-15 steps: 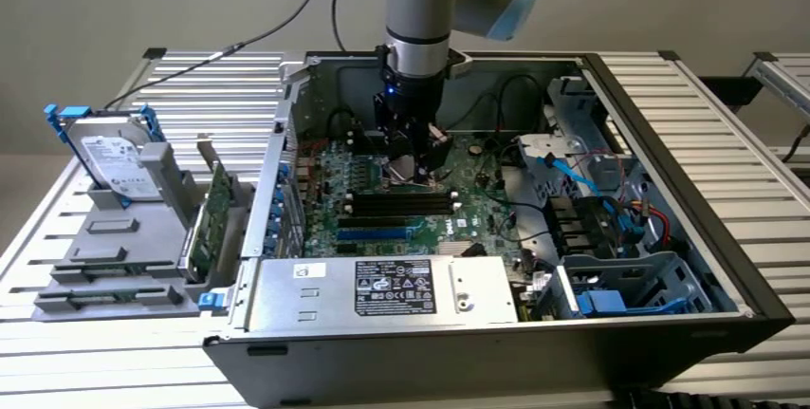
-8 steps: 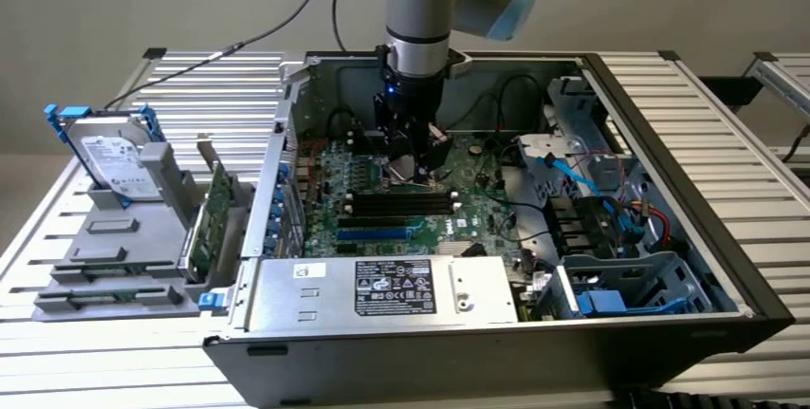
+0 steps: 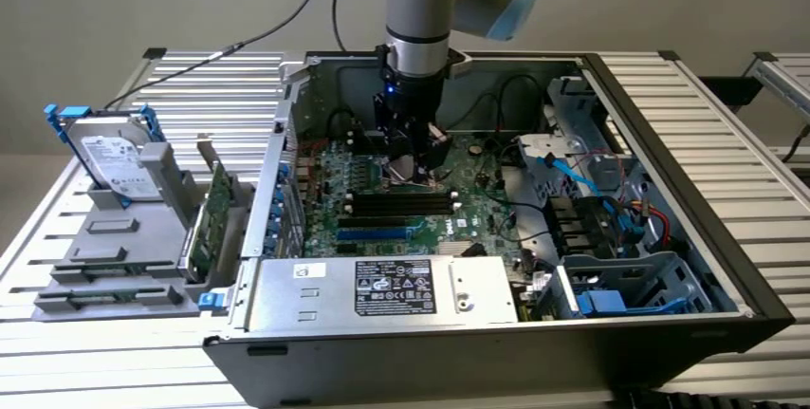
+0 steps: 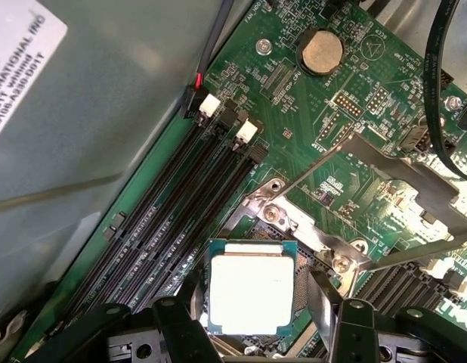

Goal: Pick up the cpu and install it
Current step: 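Place the cpu into insertion slot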

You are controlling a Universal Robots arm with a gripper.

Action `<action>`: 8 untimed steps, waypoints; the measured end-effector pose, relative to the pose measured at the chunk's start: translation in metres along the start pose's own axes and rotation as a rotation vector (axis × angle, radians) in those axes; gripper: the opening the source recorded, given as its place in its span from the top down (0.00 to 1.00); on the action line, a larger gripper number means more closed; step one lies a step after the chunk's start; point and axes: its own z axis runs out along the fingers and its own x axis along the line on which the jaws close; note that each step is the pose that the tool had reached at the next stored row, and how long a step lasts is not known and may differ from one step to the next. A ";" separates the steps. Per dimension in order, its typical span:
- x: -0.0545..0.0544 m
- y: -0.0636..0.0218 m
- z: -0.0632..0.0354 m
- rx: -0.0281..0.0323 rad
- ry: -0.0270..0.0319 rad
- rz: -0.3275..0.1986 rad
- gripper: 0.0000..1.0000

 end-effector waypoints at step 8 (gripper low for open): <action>0.000 0.0002 0.0000 0.0006 -0.0016 0.000 0.40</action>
